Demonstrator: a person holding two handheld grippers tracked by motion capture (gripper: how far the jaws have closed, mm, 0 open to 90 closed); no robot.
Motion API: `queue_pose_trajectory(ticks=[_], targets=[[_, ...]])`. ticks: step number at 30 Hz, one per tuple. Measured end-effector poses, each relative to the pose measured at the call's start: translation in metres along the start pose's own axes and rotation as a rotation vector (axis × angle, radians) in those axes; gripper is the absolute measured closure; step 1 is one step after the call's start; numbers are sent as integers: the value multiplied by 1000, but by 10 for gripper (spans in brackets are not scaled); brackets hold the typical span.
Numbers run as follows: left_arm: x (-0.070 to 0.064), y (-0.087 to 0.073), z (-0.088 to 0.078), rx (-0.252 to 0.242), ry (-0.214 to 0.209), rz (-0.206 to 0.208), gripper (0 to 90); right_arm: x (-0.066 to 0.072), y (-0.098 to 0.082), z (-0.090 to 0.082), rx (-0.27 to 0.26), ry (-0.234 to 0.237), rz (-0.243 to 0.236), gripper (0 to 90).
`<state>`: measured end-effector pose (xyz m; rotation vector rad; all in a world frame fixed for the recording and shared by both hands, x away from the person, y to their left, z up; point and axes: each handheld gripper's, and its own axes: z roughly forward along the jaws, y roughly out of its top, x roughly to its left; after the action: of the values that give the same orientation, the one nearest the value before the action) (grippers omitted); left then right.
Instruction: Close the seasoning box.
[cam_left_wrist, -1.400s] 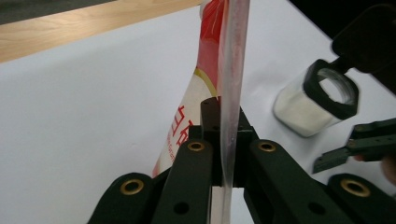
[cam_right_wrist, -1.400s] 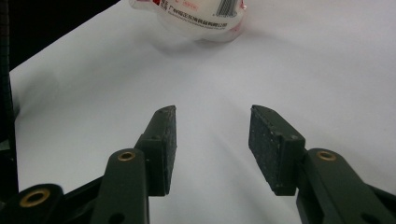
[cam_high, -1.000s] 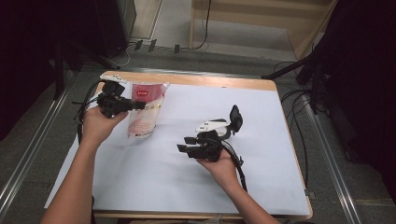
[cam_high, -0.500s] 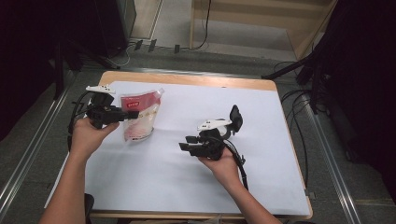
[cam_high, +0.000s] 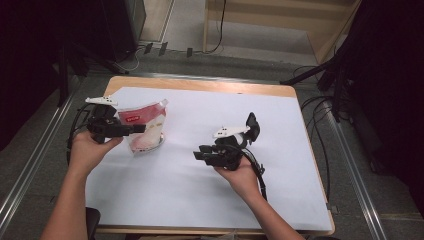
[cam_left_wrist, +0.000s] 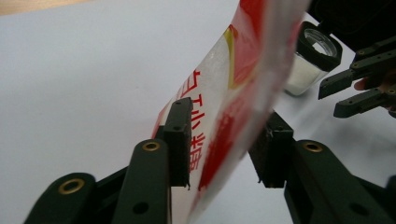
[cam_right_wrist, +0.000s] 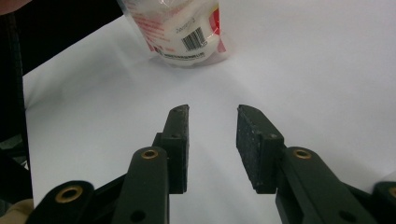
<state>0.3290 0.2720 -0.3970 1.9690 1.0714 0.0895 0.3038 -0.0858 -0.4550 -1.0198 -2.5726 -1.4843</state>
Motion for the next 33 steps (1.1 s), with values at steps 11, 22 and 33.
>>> queue_pose_trajectory(ticks=[11,22,33], targets=[[-5,-12,-11,-9,53,-5,515,-3,10,-9,63,37,-2,822],[-3,-28,-25,-6,82,-28,472,-15,25,-33,71,33,1,900],[1,-41,-29,42,92,-27,469,-34,35,-66,49,2,25,900]])
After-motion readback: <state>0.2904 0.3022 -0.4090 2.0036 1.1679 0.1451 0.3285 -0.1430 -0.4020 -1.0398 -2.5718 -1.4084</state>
